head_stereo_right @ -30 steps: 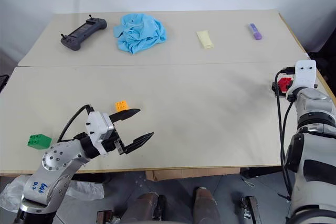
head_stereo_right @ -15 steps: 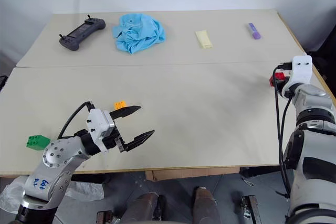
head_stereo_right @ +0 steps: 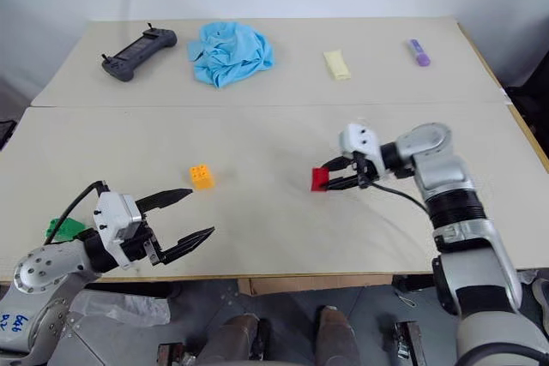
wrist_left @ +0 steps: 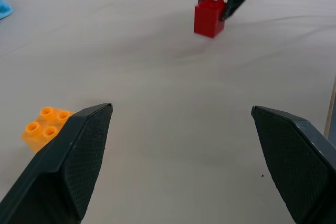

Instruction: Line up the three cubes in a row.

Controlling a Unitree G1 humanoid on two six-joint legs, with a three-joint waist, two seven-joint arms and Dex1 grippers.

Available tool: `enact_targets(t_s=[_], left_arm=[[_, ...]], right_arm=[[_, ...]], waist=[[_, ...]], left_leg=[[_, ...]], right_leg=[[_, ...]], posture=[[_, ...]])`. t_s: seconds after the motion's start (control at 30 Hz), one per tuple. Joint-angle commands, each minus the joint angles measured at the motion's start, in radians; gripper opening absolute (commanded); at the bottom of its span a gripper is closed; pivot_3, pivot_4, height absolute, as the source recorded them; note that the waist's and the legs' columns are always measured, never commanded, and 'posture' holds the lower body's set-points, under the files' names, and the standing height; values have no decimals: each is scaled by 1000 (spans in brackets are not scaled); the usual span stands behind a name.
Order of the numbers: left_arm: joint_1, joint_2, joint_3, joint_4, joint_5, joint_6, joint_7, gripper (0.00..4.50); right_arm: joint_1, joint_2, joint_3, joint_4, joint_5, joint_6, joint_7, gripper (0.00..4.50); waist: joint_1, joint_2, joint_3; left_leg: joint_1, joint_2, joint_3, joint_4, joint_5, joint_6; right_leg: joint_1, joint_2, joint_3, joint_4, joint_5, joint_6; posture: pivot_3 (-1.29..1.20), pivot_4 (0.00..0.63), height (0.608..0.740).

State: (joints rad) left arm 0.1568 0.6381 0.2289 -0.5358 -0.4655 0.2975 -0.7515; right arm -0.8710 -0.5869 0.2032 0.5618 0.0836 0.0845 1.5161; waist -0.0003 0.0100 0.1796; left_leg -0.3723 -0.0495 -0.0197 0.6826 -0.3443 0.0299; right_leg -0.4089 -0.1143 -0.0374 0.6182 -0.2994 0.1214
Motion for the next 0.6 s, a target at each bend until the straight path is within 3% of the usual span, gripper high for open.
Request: enact_targets(t_s=[0.03,0.6], left_arm=[[-8,-6,-25,-37,11,-9,11,4500],[1,-13,-48,-53,21,-14,47,4500]], right_arm=[[-6,18,1,-9,2,-22,-27,1459],[11,79,32,61,-21,-92,-61,1459]], waist=[[-1,0,0],[-5,0,0]], left_leg=[[0,0,0,0,0,0],[1,0,0,-1,0,0]], right_leg=[[0,0,0,0,0,0],[-1,1,0,1,0,0]], posture=[[0,150,740],[0,150,740]])
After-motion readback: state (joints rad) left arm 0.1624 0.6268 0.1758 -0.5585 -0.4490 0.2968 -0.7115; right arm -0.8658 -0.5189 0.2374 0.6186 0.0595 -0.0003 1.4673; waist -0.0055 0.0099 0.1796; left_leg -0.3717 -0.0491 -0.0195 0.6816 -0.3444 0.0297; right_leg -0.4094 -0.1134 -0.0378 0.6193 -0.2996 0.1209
